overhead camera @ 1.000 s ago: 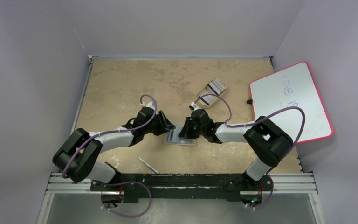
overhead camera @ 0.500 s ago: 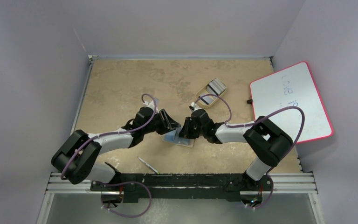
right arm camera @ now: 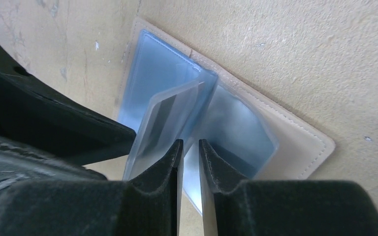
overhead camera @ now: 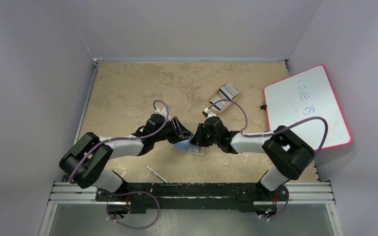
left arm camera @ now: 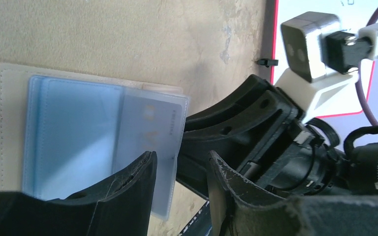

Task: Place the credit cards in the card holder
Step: Turn over the card slot in the card holder, then pick up the credit card from the storage box.

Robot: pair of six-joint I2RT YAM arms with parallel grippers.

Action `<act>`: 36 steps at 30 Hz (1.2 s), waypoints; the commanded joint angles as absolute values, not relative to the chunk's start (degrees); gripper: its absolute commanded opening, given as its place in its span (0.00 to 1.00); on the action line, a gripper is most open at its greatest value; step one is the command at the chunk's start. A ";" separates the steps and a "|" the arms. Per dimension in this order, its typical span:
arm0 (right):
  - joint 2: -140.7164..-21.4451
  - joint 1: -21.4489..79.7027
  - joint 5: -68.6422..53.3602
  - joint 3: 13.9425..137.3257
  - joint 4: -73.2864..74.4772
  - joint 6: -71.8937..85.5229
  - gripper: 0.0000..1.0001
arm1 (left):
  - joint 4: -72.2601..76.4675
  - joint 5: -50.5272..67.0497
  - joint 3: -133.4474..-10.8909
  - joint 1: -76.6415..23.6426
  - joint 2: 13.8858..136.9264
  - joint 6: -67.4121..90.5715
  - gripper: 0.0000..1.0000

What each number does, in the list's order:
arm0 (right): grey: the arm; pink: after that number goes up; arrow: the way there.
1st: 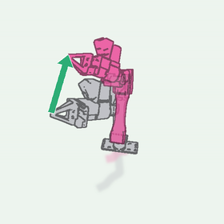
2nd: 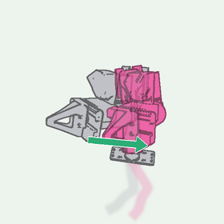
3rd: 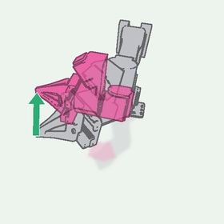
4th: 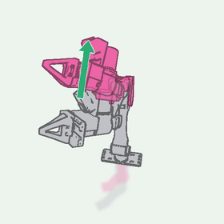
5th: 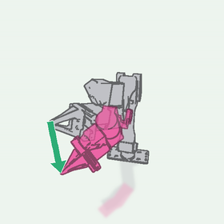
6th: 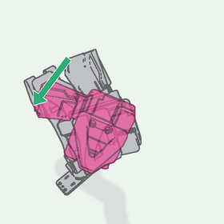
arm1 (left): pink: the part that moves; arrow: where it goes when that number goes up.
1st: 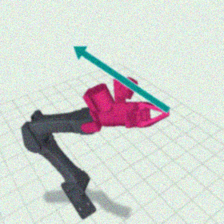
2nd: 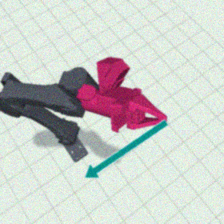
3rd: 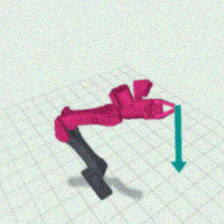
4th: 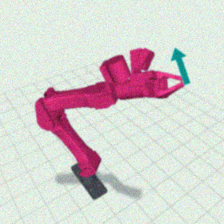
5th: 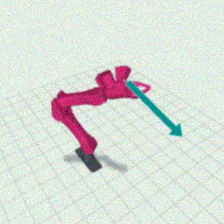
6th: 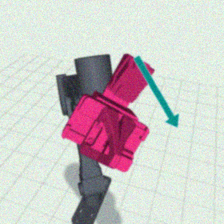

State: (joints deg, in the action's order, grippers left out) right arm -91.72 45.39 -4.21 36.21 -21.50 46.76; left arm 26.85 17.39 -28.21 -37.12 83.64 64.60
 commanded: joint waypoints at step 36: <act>-79.03 27.33 15.35 54.83 -2.55 7.19 0.56 | -4.49 0.17 -38.88 -39.11 78.77 49.15 0.43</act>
